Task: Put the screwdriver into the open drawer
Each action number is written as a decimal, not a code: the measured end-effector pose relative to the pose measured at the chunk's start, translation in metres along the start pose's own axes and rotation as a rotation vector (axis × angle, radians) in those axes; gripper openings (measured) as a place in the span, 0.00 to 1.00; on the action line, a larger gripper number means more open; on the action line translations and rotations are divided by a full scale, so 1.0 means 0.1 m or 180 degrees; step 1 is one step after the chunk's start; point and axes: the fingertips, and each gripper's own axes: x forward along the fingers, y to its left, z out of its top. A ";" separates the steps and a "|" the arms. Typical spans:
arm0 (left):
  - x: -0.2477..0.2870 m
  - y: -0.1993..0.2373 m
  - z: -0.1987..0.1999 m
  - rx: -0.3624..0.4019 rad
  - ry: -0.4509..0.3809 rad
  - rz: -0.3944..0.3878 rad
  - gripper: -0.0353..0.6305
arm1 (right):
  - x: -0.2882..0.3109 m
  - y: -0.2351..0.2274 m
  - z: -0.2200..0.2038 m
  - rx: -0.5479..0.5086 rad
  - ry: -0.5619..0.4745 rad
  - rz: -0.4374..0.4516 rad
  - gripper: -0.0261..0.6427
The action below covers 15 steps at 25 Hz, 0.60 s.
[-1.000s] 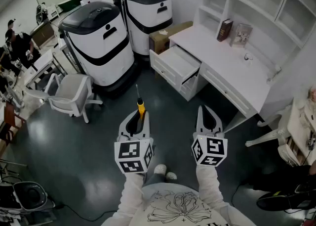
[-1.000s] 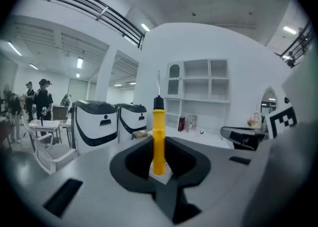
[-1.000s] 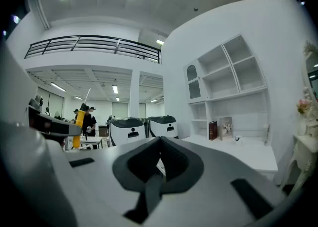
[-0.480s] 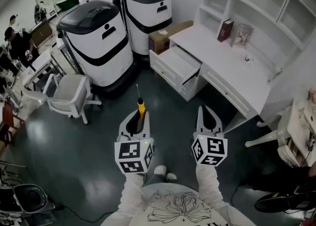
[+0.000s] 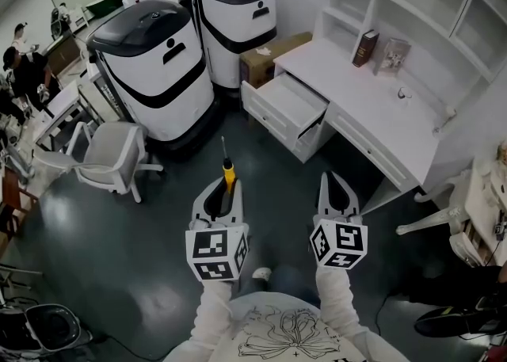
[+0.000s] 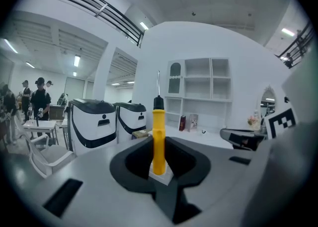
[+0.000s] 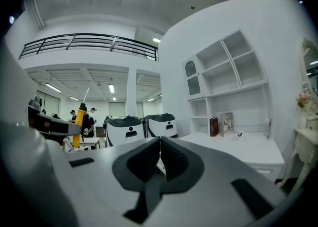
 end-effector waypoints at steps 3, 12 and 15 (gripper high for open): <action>0.07 0.06 -0.03 -0.0025 0.0048 -0.0020 0.15 | 0.08 0.04 -0.06 -0.0009 0.0065 -0.0002 0.05; 0.44 0.21 -0.08 -0.0081 0.0151 -0.0022 0.15 | 0.46 -0.03 -0.15 0.0007 0.0179 -0.0047 0.05; 0.67 0.23 -0.05 -0.0087 0.0160 0.0005 0.15 | 0.69 -0.12 -0.16 0.0002 0.0196 -0.0023 0.05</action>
